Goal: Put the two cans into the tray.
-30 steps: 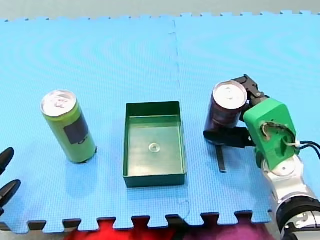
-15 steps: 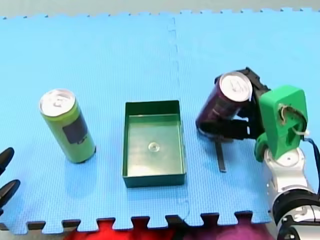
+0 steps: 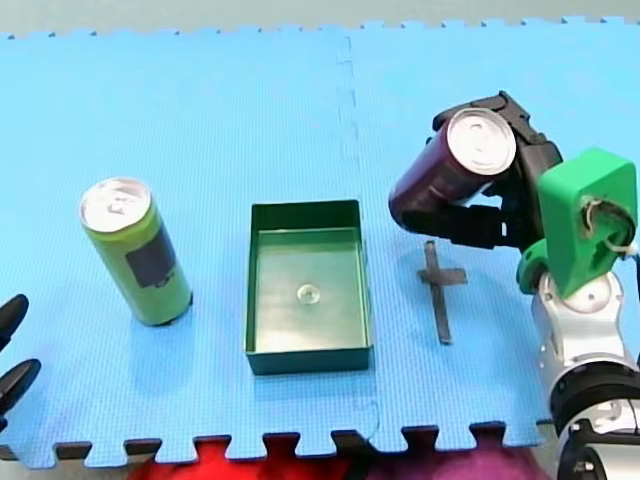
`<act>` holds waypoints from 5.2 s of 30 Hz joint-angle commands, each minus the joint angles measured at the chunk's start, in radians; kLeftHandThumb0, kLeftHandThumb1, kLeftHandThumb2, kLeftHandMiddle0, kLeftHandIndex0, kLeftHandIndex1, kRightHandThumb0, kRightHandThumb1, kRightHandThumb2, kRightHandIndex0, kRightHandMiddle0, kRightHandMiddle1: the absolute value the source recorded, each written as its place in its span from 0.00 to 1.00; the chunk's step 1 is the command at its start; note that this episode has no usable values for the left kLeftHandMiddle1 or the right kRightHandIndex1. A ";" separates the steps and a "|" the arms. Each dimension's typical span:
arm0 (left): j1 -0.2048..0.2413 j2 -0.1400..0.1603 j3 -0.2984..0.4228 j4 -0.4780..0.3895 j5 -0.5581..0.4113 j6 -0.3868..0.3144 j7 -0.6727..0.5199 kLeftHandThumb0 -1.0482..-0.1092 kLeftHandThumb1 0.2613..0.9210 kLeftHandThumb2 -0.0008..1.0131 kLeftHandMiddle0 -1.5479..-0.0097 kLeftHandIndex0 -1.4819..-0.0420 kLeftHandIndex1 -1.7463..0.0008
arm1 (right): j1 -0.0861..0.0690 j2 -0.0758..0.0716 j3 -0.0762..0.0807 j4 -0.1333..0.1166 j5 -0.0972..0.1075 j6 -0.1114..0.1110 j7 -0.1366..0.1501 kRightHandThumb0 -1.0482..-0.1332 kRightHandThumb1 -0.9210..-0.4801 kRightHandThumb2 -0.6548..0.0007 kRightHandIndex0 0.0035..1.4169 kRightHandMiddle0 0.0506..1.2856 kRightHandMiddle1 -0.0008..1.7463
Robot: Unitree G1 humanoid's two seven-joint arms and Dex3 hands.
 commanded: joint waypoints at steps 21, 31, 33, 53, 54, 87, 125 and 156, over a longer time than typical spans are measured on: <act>0.000 0.000 -0.005 -0.002 0.003 0.012 0.005 0.00 1.00 0.13 0.71 0.74 0.99 | -0.025 -0.002 0.022 -0.078 0.009 -0.035 0.006 0.87 0.21 1.00 0.66 0.42 1.00; -0.006 -0.001 -0.007 0.007 0.007 0.008 0.005 0.00 1.00 0.12 0.71 0.73 0.99 | -0.027 0.017 0.037 -0.104 0.030 -0.006 0.059 0.87 0.21 0.99 0.66 0.41 1.00; -0.006 -0.003 -0.008 0.005 0.009 0.007 0.007 0.00 1.00 0.12 0.71 0.72 0.99 | -0.027 0.021 0.040 -0.110 0.029 0.003 0.059 0.87 0.21 0.99 0.66 0.41 1.00; -0.008 -0.006 -0.012 -0.002 0.010 0.011 0.010 0.00 1.00 0.11 0.71 0.71 0.99 | -0.026 0.070 0.081 -0.118 0.013 0.016 0.049 0.87 0.22 1.00 0.67 0.41 1.00; -0.008 -0.006 -0.012 -0.003 0.010 0.012 0.010 0.00 1.00 0.11 0.71 0.71 0.99 | -0.026 0.071 0.081 -0.118 0.012 0.016 0.049 0.87 0.23 1.00 0.67 0.41 1.00; 0.002 -0.008 -0.018 -0.038 0.025 0.021 0.030 0.00 1.00 0.12 0.70 0.71 1.00 | -0.102 0.108 0.146 -0.018 -0.072 0.084 0.018 0.89 0.26 1.00 0.65 0.41 1.00; 0.028 -0.021 -0.027 -0.064 0.045 0.006 0.062 0.00 1.00 0.12 0.70 0.70 1.00 | -0.188 0.086 0.109 -0.002 -0.026 0.316 0.181 0.96 0.28 1.00 0.65 0.40 1.00; 0.040 -0.031 -0.029 -0.086 0.000 0.017 0.018 0.00 1.00 0.15 0.72 0.72 1.00 | -0.181 0.038 0.299 0.042 -0.298 0.015 -0.126 0.91 0.26 0.99 0.63 0.40 1.00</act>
